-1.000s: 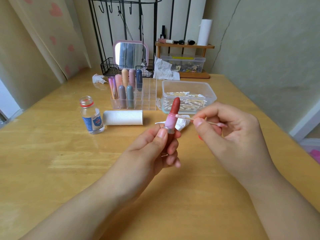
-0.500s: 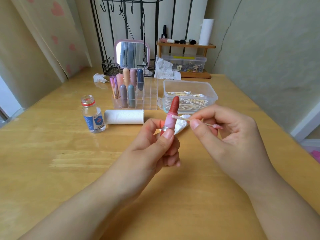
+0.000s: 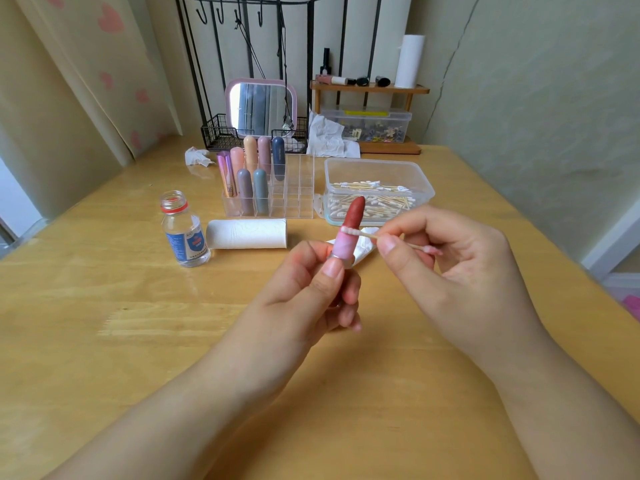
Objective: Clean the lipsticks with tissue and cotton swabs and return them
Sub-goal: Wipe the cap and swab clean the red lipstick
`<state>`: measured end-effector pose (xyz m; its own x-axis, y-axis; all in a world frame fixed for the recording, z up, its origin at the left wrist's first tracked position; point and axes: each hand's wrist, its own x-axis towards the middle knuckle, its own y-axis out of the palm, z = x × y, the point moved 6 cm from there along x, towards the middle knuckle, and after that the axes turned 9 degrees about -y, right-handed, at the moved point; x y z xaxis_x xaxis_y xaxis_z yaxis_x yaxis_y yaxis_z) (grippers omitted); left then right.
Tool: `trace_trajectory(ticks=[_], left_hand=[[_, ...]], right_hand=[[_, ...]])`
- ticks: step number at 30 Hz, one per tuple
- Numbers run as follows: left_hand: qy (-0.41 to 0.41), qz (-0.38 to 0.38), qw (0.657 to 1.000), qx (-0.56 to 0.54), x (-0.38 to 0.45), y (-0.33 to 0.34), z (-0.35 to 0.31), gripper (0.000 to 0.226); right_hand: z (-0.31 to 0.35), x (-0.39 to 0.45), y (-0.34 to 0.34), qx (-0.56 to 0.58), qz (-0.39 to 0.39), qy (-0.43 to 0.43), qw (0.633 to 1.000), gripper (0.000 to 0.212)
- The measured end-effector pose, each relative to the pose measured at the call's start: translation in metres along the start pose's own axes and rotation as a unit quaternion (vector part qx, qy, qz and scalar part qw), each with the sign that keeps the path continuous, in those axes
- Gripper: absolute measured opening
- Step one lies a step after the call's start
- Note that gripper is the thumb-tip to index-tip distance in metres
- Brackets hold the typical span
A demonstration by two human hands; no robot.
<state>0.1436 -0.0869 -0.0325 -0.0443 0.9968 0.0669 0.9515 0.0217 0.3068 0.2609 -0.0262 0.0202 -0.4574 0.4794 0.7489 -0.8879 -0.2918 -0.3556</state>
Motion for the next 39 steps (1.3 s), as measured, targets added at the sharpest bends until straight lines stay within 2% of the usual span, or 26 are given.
trace_trajectory(ticks=[25, 31, 34, 39], left_hand=[[-0.002, 0.004, 1.000, 0.003, 0.0000, 0.0008, -0.0009, 0.021], [-0.012, -0.004, 0.999, -0.051, 0.0000, -0.0005, -0.0016, 0.030], [-0.017, 0.004, 0.998, -0.067, -0.0005, 0.0015, -0.0035, 0.028], [-0.005, 0.001, 0.999, -0.032, -0.0024, 0.0018, -0.0033, 0.019]], right_hand=[[-0.0072, 0.0009, -0.0046, 0.034, -0.007, 0.030, 0.999, 0.013], [-0.0073, 0.0007, -0.0038, 0.050, -0.008, 0.031, 0.998, 0.012], [-0.0045, 0.0001, -0.0011, 0.047, 0.002, 0.021, 0.999, 0.012], [-0.0014, -0.0006, 0.0017, 0.032, 0.002, 0.011, 0.999, 0.009]])
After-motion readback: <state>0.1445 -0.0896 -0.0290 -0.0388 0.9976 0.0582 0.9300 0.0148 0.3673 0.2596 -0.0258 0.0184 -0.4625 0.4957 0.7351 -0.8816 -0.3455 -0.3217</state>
